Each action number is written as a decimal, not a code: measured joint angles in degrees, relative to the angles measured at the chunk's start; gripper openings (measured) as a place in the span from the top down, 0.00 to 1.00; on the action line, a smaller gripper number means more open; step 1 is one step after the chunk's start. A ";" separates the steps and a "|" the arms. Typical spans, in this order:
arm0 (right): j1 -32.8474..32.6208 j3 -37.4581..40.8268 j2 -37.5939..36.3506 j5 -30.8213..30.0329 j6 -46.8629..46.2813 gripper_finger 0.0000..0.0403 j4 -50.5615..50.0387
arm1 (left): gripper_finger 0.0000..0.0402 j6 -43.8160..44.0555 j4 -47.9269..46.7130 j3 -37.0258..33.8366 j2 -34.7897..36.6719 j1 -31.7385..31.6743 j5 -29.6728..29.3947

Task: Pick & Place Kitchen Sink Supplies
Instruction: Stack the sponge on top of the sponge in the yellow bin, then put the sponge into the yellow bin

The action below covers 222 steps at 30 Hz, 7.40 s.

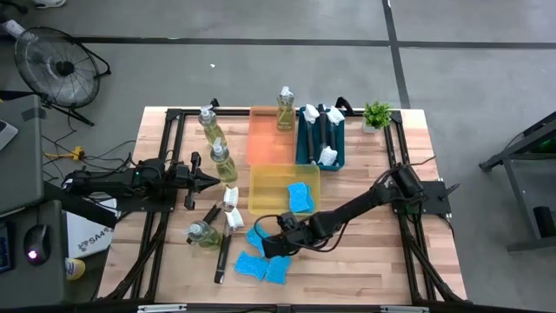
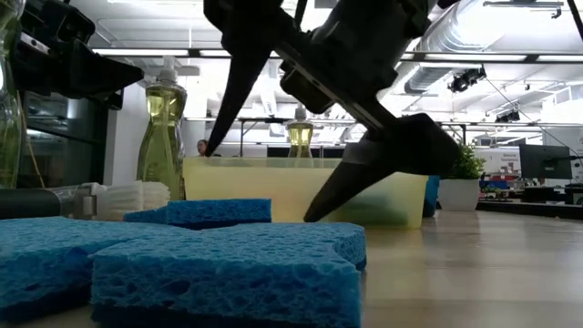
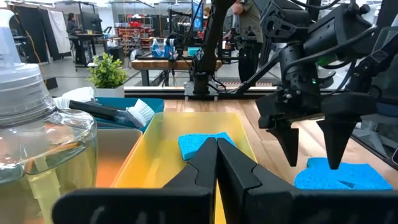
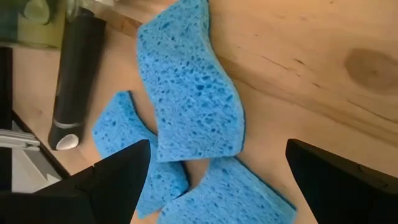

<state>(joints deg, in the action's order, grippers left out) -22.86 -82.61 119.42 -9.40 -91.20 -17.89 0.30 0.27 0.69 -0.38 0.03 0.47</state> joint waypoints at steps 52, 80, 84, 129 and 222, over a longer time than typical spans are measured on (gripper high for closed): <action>0.76 -0.02 3.69 0.58 0.21 0.42 9.77 | 1.00 0.00 -0.02 0.00 0.02 0.00 0.00; 0.73 -0.02 3.44 0.41 7.79 0.90 10.64 | 1.00 0.00 0.00 0.00 0.02 0.00 0.00; 0.71 -0.01 2.09 -1.08 9.39 0.94 10.75 | 1.00 0.00 0.00 0.00 0.02 0.00 0.00; -1.47 36.24 -37.47 -20.41 -6.17 0.96 5.31 | 1.00 0.00 0.00 0.00 0.02 0.00 0.02; -7.57 13.39 -9.75 3.40 -6.53 0.32 9.62 | 1.00 0.00 -0.02 0.00 0.00 0.00 0.00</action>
<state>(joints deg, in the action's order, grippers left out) -30.44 -69.22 109.67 -5.99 -97.73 -8.27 0.30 0.25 0.69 -0.38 0.03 0.47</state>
